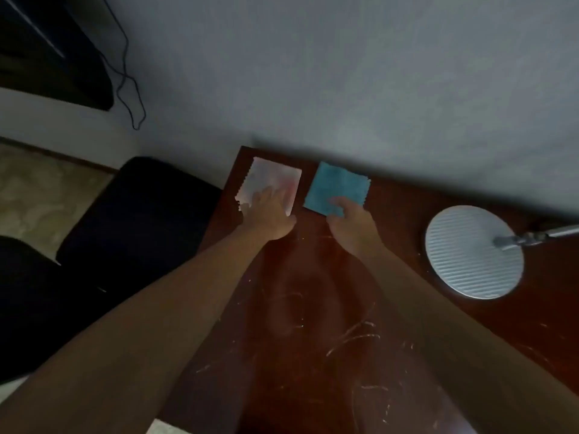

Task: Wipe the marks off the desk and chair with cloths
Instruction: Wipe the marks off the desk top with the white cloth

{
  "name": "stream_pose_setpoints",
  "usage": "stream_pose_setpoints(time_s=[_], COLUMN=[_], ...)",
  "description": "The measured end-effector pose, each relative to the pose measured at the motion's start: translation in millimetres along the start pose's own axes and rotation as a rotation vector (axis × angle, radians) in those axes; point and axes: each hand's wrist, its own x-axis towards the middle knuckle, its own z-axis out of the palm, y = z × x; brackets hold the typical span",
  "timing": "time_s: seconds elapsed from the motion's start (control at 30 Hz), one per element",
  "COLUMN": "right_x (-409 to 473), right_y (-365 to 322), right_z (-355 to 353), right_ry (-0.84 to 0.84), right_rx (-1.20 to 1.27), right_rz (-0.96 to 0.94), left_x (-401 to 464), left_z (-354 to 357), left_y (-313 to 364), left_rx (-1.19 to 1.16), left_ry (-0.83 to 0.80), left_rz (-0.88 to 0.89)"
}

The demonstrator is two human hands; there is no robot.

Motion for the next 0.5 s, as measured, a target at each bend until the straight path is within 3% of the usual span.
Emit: stream_pose_setpoints(time_s=[0.2,0.5], right_x=[29,54], right_y=[19,42], right_z=[15,36], right_ry=[-0.12,-0.057], right_rx=[-0.311,-0.598], right_rz=[-0.093,-0.185], left_x=[20,32], left_z=[25,25], left_y=[-10,-26], left_rx=[0.019,0.191], left_ry=[0.001,0.124], left_rz=[-0.01,0.076])
